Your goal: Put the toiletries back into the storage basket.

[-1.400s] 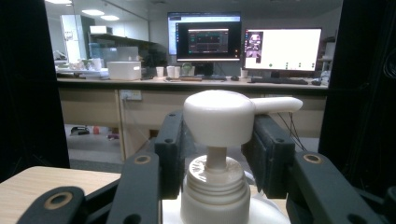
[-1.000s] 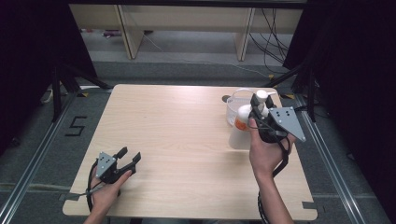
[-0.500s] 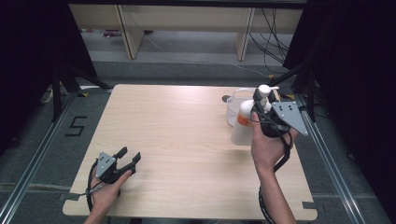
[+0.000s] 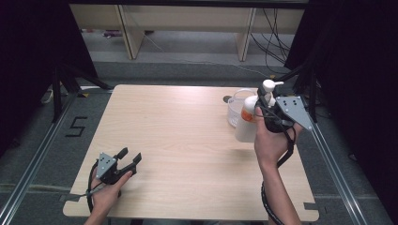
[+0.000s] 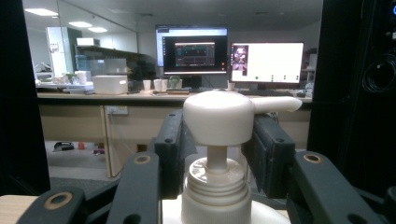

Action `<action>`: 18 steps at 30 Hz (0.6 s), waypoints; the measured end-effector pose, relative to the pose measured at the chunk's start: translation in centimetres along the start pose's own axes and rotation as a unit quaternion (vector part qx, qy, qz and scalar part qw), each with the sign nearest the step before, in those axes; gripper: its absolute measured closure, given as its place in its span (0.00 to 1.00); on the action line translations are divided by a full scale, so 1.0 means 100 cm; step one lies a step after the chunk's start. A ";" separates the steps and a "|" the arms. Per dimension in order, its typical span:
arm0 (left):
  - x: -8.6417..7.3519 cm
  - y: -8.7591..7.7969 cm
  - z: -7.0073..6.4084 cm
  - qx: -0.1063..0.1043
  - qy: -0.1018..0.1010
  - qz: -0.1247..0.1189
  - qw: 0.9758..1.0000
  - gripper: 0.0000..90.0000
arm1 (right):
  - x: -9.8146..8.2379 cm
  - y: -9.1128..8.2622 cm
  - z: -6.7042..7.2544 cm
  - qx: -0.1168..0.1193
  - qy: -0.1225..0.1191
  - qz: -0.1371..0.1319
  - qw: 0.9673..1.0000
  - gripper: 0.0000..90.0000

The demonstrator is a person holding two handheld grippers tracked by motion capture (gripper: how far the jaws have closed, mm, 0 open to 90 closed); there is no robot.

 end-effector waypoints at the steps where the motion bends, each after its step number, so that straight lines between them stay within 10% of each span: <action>1: 0.000 0.000 0.000 0.000 0.000 0.000 1.000 0.41 | 0.001 0.001 0.000 -0.001 -0.002 -0.001 1.000 0.67; 18: 0.000 0.000 0.001 -0.001 -0.001 -0.001 1.000 0.41 | 0.013 0.011 -0.004 -0.005 0.002 -0.008 1.000 0.67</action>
Point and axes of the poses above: each handheld gripper's, and its own axes: y roughly forward along the jaws, x roughly out of its top, z roughly to its left, the point moved 2 cm from there along y, roughly forward along the jaws, and after that the axes turned 15 degrees about -y, right-handed, at the moved point
